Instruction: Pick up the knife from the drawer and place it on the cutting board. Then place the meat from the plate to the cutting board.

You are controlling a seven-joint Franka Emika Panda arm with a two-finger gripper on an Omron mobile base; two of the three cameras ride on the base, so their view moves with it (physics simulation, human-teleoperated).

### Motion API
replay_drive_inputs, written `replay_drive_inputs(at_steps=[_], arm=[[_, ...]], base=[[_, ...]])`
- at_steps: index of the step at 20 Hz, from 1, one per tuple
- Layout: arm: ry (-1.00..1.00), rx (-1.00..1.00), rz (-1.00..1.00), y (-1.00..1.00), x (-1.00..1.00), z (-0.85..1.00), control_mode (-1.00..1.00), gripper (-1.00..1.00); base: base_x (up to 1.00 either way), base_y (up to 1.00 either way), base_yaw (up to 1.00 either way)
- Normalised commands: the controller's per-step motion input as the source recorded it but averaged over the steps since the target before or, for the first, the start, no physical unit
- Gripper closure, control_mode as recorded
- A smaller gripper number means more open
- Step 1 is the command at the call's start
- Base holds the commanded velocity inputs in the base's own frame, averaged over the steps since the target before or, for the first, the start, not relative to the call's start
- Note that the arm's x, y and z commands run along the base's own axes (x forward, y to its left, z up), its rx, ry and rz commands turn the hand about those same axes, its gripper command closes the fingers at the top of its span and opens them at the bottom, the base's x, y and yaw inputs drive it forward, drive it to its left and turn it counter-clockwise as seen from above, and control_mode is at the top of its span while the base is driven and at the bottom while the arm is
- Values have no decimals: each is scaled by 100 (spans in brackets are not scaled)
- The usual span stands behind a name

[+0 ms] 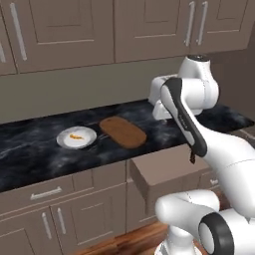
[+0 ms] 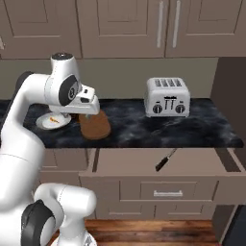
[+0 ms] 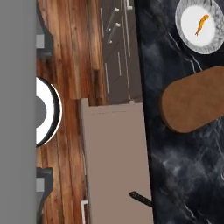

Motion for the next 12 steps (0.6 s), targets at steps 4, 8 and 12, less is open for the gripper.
replay_drive_inputs(at_steps=[4,8,12], arm=[[0,0,0,0,0,0,100,-100],[0,0,0,0,0,0,100,-100],[0,0,0,0,0,0,100,-100]], base=[[19,100,-48],[27,100,-57],[37,100,-64]])
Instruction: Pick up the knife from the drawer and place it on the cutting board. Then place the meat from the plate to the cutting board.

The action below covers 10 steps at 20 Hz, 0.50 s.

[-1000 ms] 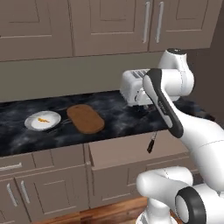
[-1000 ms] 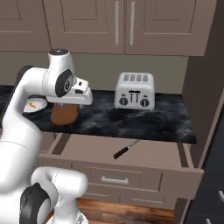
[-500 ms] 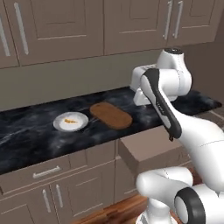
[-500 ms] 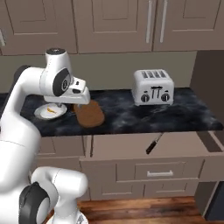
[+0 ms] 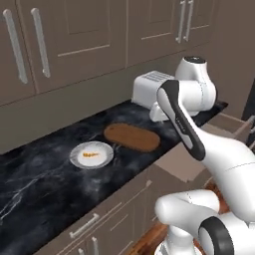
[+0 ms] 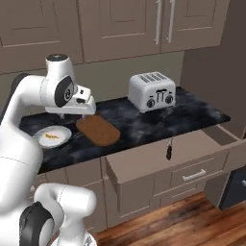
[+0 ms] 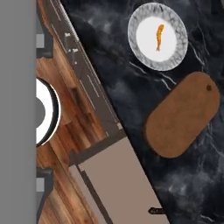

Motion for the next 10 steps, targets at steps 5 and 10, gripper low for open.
replay_drive_inputs(at_steps=[5,10], arm=[[0,0,0,0,0,0,100,-100],[0,0,0,0,0,0,100,-100]], base=[[55,64,-72],[53,31,-74]])
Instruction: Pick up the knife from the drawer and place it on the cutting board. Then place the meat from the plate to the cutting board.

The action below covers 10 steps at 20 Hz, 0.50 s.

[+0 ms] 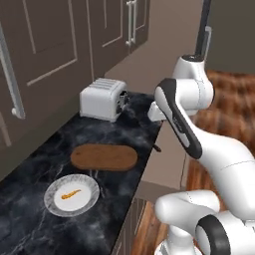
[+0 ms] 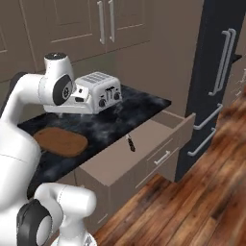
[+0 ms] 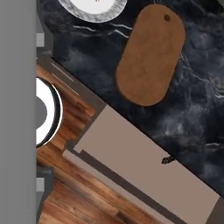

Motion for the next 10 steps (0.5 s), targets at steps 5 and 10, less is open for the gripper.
replay_drive_inputs(at_steps=[5,10], arm=[[0,0,0,0,0,0,100,-100],[0,0,0,0,0,0,100,-100]], base=[[-5,-34,-40],[-2,-11,-21]])
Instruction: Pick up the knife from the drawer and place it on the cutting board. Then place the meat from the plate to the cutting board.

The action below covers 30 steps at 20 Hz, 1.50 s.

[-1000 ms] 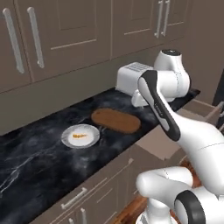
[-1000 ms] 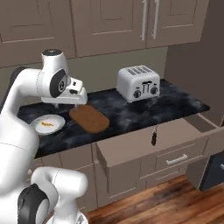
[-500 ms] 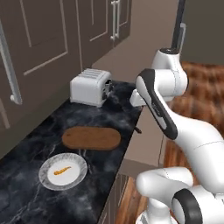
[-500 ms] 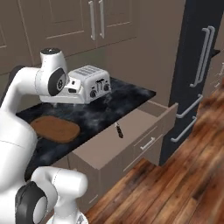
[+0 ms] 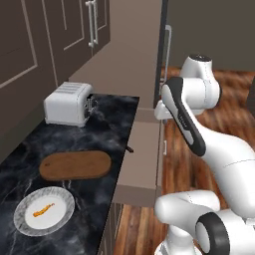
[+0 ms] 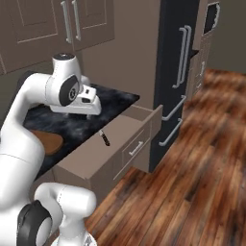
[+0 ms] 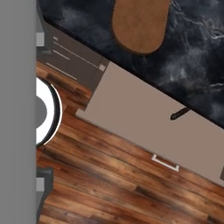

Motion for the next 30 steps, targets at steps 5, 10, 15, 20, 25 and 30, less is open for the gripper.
replay_drive_inputs(at_steps=[5,10,15,20,25,30], arm=[[0,0,0,0,0,0,100,-100],[0,0,0,0,0,0,100,-100],[0,0,0,0,0,0,100,-100],[0,0,0,0,0,0,100,-100],[0,0,0,0,0,0,100,-100],[0,0,0,0,0,0,100,-100]], base=[[2,0,0],[26,0,-3],[16,6,-25],[25,38,-30],[52,46,-26],[53,27,-19]])
